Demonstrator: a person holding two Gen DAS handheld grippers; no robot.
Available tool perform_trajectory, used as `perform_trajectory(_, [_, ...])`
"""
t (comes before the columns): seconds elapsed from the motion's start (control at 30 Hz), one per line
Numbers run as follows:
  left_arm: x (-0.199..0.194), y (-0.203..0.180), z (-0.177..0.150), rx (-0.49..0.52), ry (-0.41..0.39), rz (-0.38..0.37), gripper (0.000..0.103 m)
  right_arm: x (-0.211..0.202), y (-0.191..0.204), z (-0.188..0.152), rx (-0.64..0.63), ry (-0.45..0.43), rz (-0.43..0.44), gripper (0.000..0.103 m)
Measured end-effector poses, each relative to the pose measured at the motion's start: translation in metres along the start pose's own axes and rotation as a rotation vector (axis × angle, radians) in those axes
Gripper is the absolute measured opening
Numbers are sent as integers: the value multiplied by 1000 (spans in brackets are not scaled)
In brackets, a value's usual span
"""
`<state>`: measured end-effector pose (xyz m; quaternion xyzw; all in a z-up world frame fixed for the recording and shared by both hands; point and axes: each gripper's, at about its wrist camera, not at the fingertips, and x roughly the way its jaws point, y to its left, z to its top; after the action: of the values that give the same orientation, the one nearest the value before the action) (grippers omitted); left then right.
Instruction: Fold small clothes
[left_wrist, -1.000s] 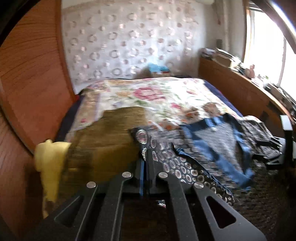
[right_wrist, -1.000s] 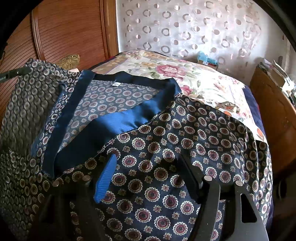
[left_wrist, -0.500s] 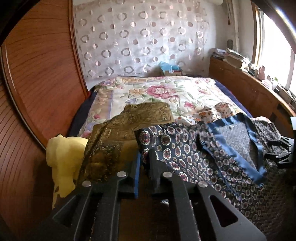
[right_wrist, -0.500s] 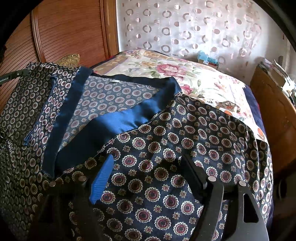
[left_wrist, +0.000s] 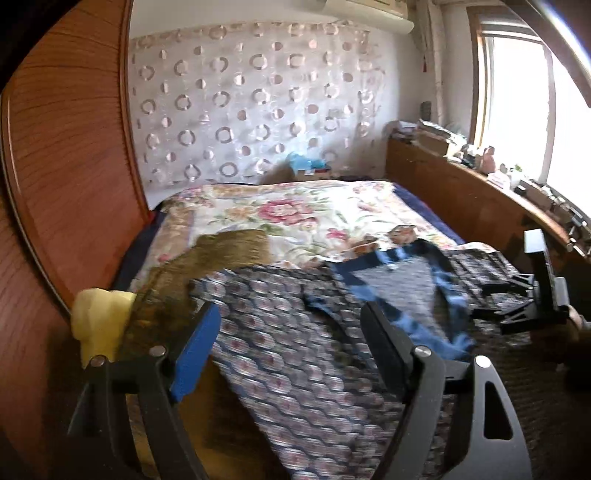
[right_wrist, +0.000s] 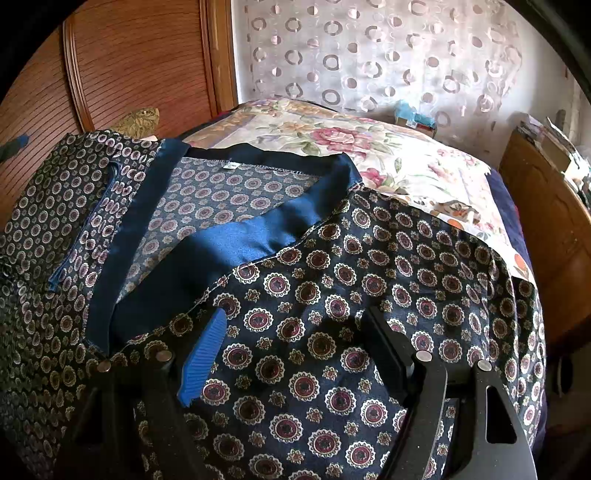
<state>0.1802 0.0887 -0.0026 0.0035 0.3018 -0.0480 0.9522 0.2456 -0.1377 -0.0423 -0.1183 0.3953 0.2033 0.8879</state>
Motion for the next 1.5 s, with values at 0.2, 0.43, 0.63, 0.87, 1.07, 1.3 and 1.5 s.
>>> perform_trajectory(0.2, [10,-40,-17,3,32,-89,79,-42,-18,-14,65,-75,-4,77])
perform_trajectory(0.43, [32,-77,-34,37,99,-149,79,-106,-63,-70,185,-132,-114,77])
perform_trajectory(0.63, [50,-99,-43,77,152,-169,79,-130,-112,-124,308,-74,-207,76])
perform_trajectory(0.87, [66,-115,-51,116,204,-168,79,-141,-141,-164,416,-43,-212,67])
perform_trajectory(1.07, [80,-124,-60,146,255,-156,79,-141,-154,-177,429,-21,-160,50])
perform_trajectory(1.3, [88,-129,-68,170,295,-134,79,-137,-149,-162,392,-16,-169,22])
perform_trajectory(1.5, [91,-130,-68,170,301,-131,83,-130,-132,-155,319,-5,-236,5])
